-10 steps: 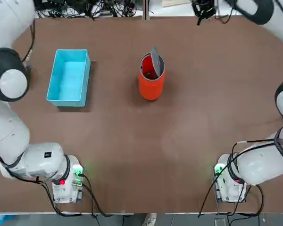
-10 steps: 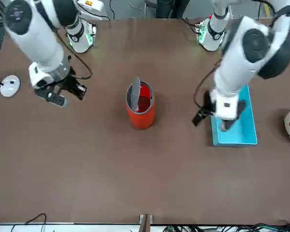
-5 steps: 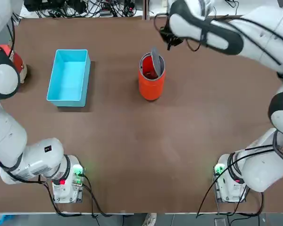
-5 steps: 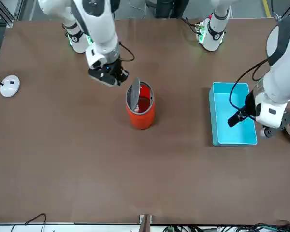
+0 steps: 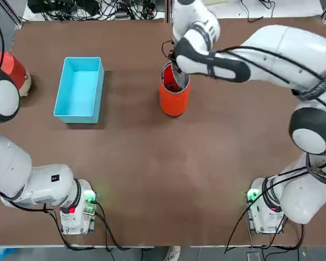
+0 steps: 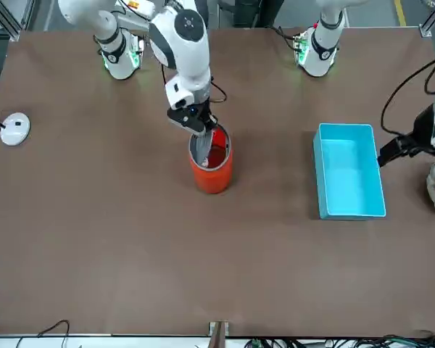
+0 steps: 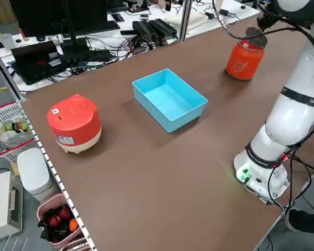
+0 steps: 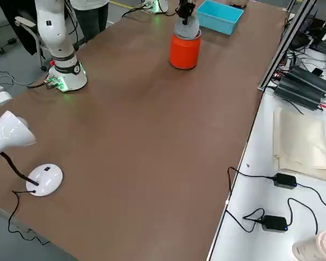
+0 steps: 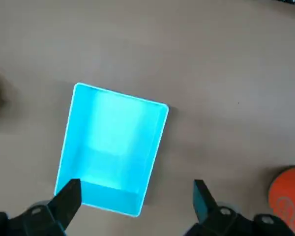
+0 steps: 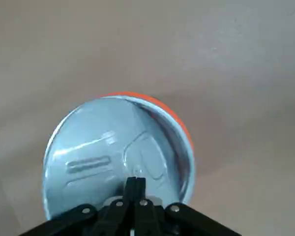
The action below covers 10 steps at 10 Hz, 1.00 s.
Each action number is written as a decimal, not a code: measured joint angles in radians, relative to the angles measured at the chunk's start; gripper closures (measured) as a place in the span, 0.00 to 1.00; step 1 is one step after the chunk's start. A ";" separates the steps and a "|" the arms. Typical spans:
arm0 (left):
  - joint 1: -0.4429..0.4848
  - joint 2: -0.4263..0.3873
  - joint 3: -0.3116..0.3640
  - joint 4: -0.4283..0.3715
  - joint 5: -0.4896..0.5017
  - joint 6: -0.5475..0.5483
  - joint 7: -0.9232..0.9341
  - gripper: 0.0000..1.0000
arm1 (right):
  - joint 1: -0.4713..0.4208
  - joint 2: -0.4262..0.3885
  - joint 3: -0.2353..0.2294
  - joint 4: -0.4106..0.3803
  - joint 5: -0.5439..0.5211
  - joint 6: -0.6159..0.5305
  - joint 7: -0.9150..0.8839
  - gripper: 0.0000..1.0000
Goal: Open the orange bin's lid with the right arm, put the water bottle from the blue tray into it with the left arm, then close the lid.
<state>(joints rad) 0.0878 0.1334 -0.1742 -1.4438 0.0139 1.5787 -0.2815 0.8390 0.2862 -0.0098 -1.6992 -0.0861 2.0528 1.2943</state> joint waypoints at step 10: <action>-0.027 -0.005 0.031 -0.022 -0.041 -0.017 0.120 0.00 | 0.070 0.090 -0.005 0.008 -0.116 0.107 0.157 0.99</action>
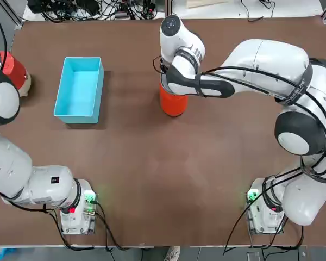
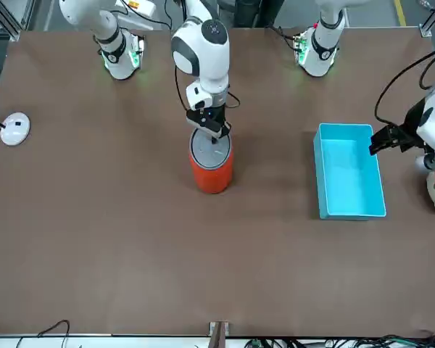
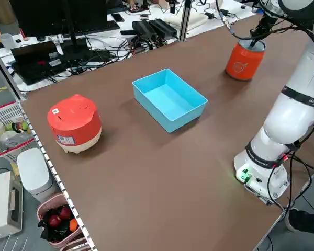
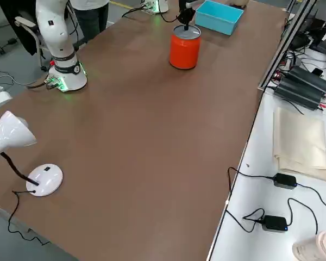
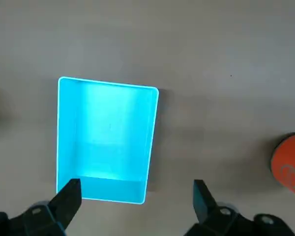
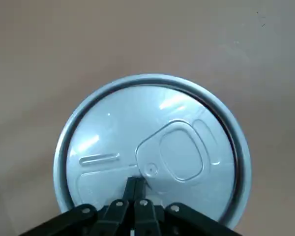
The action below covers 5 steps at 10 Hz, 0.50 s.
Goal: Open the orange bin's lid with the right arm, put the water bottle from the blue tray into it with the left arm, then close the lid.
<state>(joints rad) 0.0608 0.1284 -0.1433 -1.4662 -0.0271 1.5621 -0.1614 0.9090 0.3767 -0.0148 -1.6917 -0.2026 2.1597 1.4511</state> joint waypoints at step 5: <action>0.022 0.000 0.002 0.000 0.007 0.034 0.084 0.00 | -0.032 -0.002 -0.014 0.090 0.007 -0.115 -0.014 0.99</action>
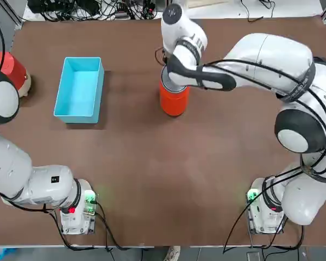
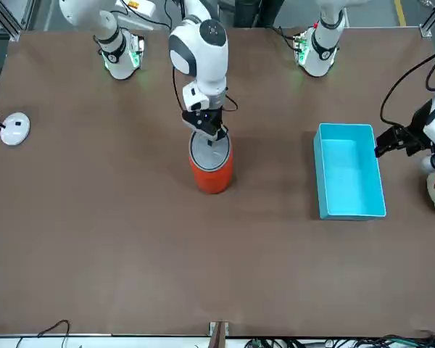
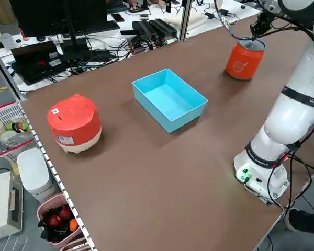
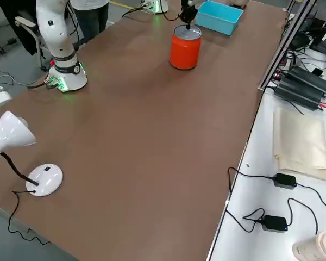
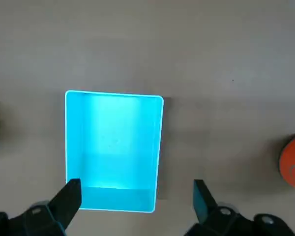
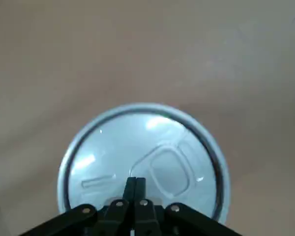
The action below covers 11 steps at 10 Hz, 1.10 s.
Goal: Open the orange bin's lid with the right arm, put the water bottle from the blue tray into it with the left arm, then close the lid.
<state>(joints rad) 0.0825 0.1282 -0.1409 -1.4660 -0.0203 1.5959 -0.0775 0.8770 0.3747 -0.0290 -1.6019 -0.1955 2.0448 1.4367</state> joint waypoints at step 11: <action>0.000 0.000 -0.004 0.000 0.001 0.000 0.002 0.00 | -0.726 -0.365 -0.019 0.100 0.183 -0.524 -1.064 0.97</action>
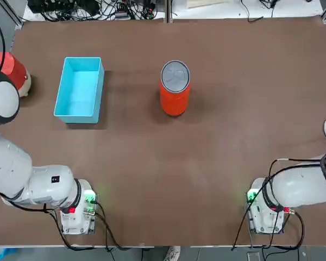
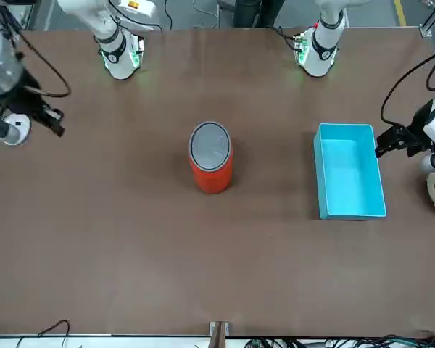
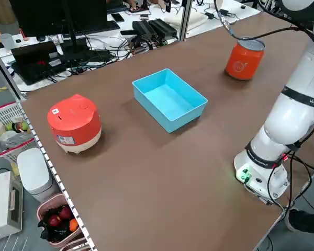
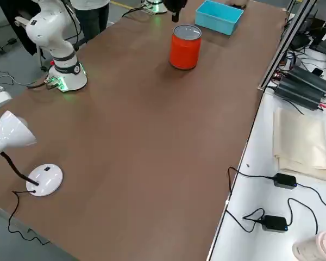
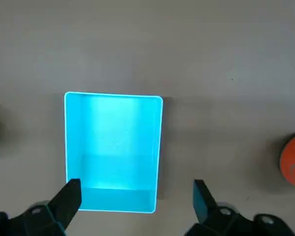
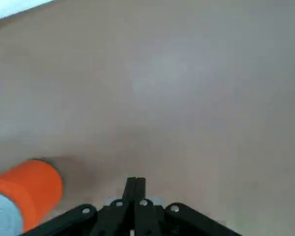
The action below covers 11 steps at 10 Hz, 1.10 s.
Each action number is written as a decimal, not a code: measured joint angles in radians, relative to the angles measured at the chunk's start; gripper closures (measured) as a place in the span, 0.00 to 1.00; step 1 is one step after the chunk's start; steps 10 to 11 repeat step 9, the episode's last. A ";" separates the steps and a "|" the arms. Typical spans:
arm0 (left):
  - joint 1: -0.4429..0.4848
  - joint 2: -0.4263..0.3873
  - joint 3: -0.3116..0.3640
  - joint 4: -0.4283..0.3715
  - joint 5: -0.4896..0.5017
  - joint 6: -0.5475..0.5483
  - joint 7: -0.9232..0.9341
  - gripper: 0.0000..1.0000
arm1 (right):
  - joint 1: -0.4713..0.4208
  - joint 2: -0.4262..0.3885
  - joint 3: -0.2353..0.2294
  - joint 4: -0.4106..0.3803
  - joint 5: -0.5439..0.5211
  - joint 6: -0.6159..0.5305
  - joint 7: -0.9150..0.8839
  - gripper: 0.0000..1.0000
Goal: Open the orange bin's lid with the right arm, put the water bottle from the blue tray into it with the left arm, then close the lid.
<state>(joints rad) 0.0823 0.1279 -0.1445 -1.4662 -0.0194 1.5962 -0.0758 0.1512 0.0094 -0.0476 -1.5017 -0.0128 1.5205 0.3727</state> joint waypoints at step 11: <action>-0.002 0.000 -0.001 0.000 0.000 0.000 -0.004 0.00 | -0.101 -0.008 0.006 -0.043 -0.030 0.022 -0.244 0.00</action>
